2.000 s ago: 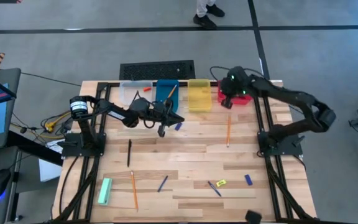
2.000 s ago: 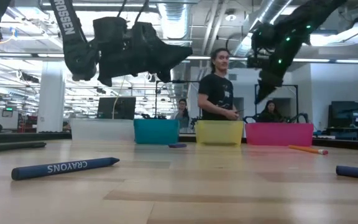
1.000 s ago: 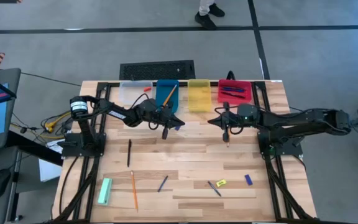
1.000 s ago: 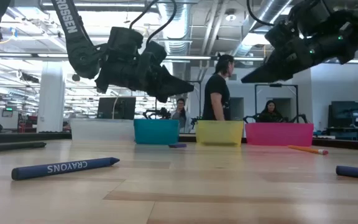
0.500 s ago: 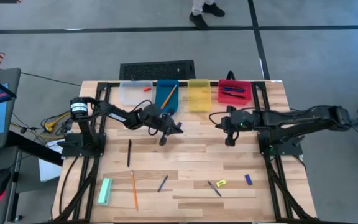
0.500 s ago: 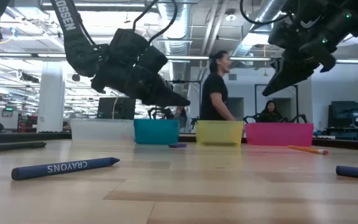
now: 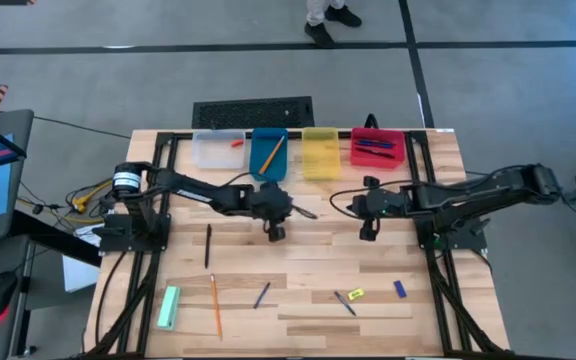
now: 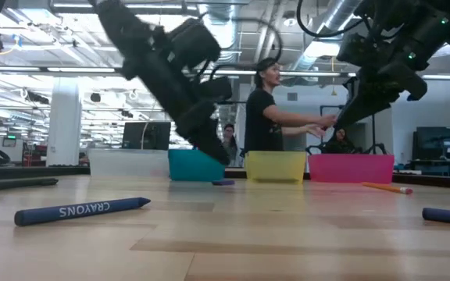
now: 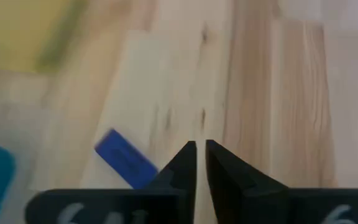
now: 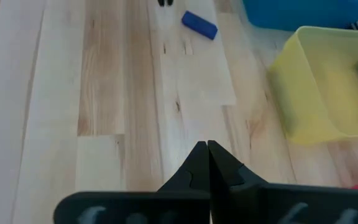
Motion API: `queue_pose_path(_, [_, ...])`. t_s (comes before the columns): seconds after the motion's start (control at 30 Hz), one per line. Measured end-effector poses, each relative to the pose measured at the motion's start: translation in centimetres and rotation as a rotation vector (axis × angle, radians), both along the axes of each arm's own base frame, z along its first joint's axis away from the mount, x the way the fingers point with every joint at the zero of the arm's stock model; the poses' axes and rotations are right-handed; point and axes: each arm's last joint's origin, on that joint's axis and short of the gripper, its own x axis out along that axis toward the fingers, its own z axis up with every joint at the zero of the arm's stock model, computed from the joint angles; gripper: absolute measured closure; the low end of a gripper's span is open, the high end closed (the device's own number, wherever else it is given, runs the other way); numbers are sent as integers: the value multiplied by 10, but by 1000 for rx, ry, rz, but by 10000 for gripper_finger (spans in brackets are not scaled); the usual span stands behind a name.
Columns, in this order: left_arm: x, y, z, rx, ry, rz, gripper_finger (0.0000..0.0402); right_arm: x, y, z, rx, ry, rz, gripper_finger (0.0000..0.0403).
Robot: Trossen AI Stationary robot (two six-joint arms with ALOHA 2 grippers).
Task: Sort crayons/erasers/pens/pencils in bins
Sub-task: Put the blue eraser into the transparent bin
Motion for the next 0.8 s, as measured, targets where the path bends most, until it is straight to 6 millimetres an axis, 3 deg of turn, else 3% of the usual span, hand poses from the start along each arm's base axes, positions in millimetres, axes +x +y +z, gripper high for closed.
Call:
queue_pose_path(0.2, [11, -6, 11, -59, -19, 150, 305, 3, 6, 1, -5, -37, 0, 399])
queue_pose_path(0.43, [14, 1, -19, 29, 35, 308, 231, 4, 15, 2, -30, -55, 40, 399])
queue_pose_path(0.63, [14, 9, -24, 53, 13, 423, 216, 4, 20, 3, -39, -65, 62, 400])
queue_pose_path(0.8, [13, 17, -26, -60, 8, 458, 218, 4, 23, 3, -61, -66, 55, 400])
